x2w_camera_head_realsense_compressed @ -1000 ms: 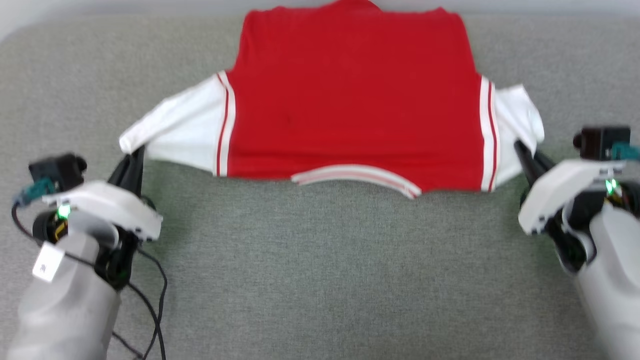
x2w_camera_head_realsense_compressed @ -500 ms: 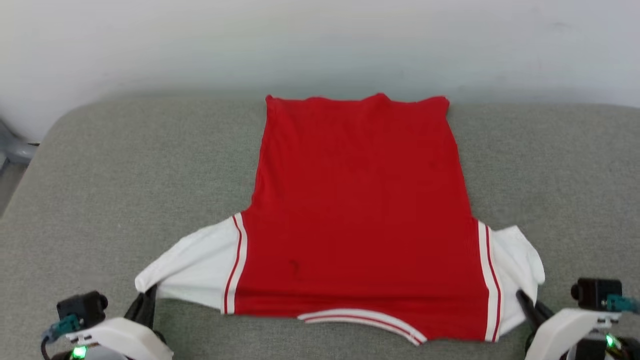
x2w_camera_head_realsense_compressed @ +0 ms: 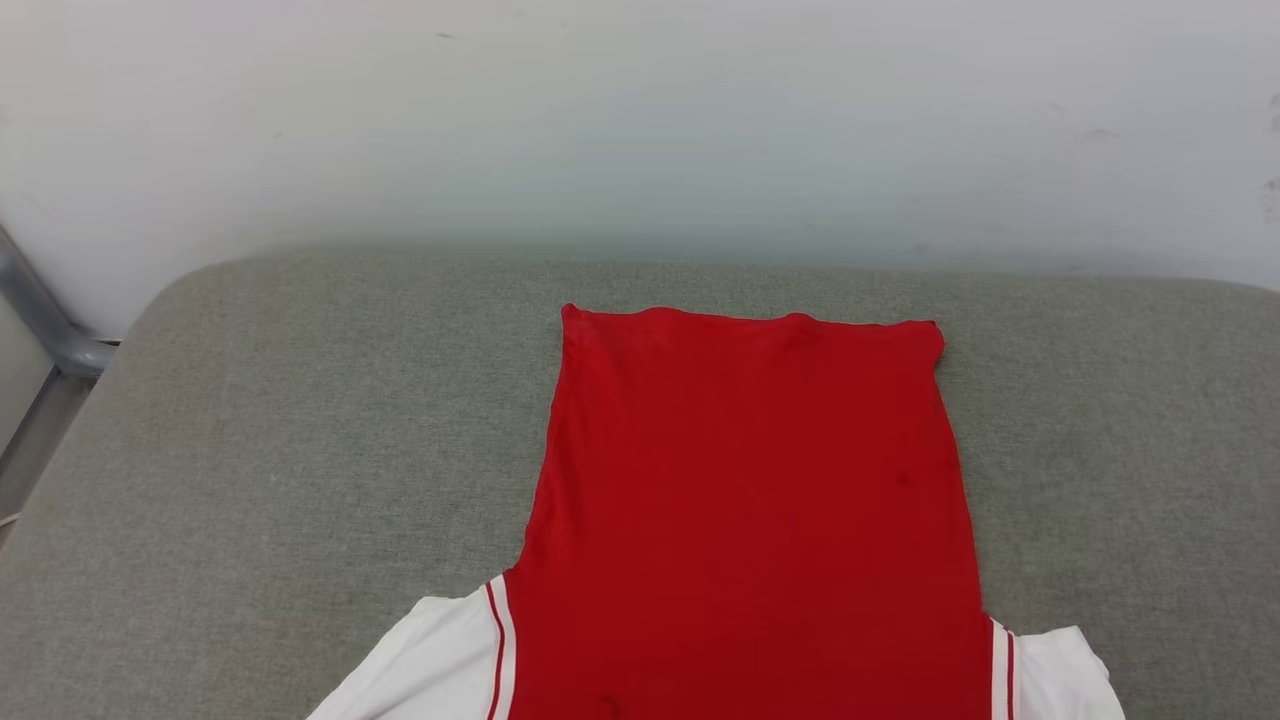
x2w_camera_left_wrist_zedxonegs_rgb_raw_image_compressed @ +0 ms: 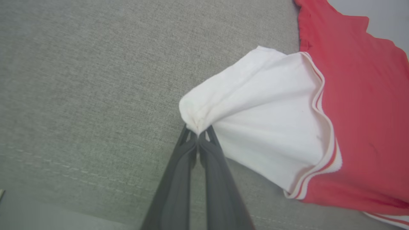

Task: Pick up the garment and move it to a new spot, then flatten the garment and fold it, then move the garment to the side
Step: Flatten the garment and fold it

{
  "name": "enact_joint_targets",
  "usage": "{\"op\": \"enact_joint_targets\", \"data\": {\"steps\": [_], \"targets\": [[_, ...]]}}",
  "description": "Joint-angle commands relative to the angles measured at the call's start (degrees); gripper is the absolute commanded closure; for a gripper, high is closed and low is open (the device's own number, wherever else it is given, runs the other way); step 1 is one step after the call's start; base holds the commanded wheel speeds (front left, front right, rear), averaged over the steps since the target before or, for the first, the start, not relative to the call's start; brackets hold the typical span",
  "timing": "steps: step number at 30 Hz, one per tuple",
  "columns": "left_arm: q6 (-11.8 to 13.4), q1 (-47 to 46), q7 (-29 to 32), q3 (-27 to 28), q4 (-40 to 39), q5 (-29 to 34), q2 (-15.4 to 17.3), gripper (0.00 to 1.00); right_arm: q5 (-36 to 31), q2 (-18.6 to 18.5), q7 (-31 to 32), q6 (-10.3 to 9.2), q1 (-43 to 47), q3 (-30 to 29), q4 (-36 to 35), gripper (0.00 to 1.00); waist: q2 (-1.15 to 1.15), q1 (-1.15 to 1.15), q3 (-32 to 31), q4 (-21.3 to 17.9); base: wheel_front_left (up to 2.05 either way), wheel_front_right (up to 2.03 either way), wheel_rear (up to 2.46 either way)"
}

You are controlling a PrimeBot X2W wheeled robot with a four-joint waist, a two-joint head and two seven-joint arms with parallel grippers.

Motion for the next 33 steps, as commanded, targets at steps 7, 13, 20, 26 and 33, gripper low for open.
{"op": "enact_joint_targets", "data": {"steps": [7, 13, 20, 26, 33], "targets": [[0.7, -1.4, 0.2, -1.6, -2.1, 1.8, 0.4, 1.0, 1.2, 1.3, -2.0, -0.18, -2.5, -1.6, -3.9, 0.0, 0.0, 0.01, 0.6, 0.3, 0.0, 0.0, 0.0], [0.4, -4.7, -0.8, -2.7, -3.1, 3.6, -0.5, 1.0, 0.8, -1.0, -2.5, -0.18, -11.3, -3.6, -3.8, 0.0, 0.0, 0.01, 2.8, 0.8, 0.0, 0.0, 0.0], [-0.8, -11.3, -3.2, -3.6, -5.5, 6.3, -1.6, 1.0, 2.2, -5.3, 2.4, -0.18, -27.7, -5.6, 2.2, 0.0, 0.0, 0.01, 9.5, 3.9, 0.0, 0.0, 0.0], [-2.8, -18.7, -4.7, -4.2, -8.2, 8.6, -3.9, 1.0, 2.2, -10.4, 10.7, -0.18, -41.8, -7.2, 8.8, 0.0, 0.0, 0.01, 16.5, 9.2, 0.0, 0.0, 0.0], [-5.4, -26.4, -5.7, -5.3, -11.7, 11.9, -6.9, 1.0, -1.8, -15.1, 24.6, -0.18, -58.0, -7.6, 13.5, 0.0, 0.0, 0.01, 25.3, 14.4, 0.0, 0.0, 0.0]]}}
